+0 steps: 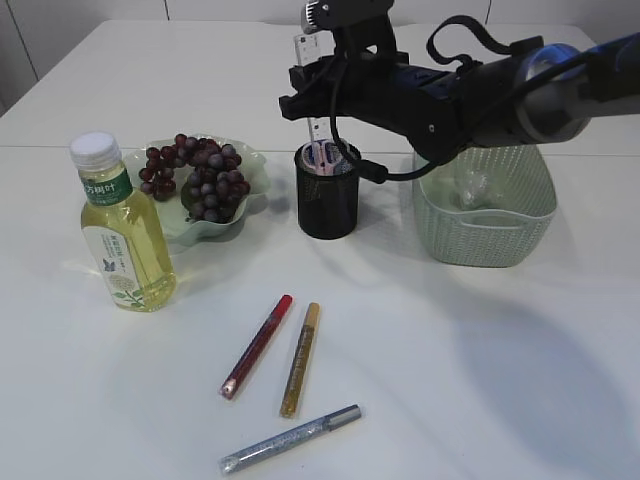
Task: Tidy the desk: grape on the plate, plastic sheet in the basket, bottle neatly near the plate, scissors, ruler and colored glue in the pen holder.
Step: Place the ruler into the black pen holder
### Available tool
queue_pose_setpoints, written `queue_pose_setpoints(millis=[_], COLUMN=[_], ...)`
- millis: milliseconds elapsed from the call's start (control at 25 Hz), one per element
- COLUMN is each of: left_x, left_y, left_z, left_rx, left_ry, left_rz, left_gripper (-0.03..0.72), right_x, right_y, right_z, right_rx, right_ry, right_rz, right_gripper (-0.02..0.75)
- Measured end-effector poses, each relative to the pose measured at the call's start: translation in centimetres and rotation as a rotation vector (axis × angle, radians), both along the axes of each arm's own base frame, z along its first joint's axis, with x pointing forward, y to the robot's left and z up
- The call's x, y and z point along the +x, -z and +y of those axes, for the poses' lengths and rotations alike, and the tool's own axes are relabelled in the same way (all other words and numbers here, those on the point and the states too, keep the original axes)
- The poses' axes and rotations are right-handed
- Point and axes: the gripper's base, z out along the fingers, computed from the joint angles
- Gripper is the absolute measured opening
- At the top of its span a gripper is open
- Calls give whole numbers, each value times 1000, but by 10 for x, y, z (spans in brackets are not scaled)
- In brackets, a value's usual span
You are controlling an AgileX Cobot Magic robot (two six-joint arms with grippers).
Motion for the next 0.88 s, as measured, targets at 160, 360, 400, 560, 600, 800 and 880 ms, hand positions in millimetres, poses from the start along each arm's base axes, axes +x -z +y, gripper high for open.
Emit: queue_pose_setpoints(millis=[160, 360, 400, 560, 600, 800, 880], left_x=[0, 0, 0, 0, 0, 0, 0], left_y=[0, 0, 0, 0, 0, 0, 0], left_z=[0, 0, 0, 0, 0, 0, 0], left_rx=[2, 3, 3, 3, 3, 3, 3], left_ry=[-1, -2, -2, -2, -2, -2, -2], left_rz=[-1, -2, -2, -2, -2, -2, -2], left_gripper=[372, 372, 372, 372, 372, 372, 372], right_x=[0, 0, 1, 1, 1, 1, 1], right_y=[0, 3, 5, 6, 7, 8, 8], right_z=[0, 0, -1, -1, -1, -2, -2], right_rx=[2, 1, 4, 7, 8, 12, 13], right_ry=[2, 8, 11, 18, 20, 26, 28], right_rz=[3, 22, 29, 46, 49, 64, 70], right_gripper=[300, 300, 300, 300, 300, 300, 300])
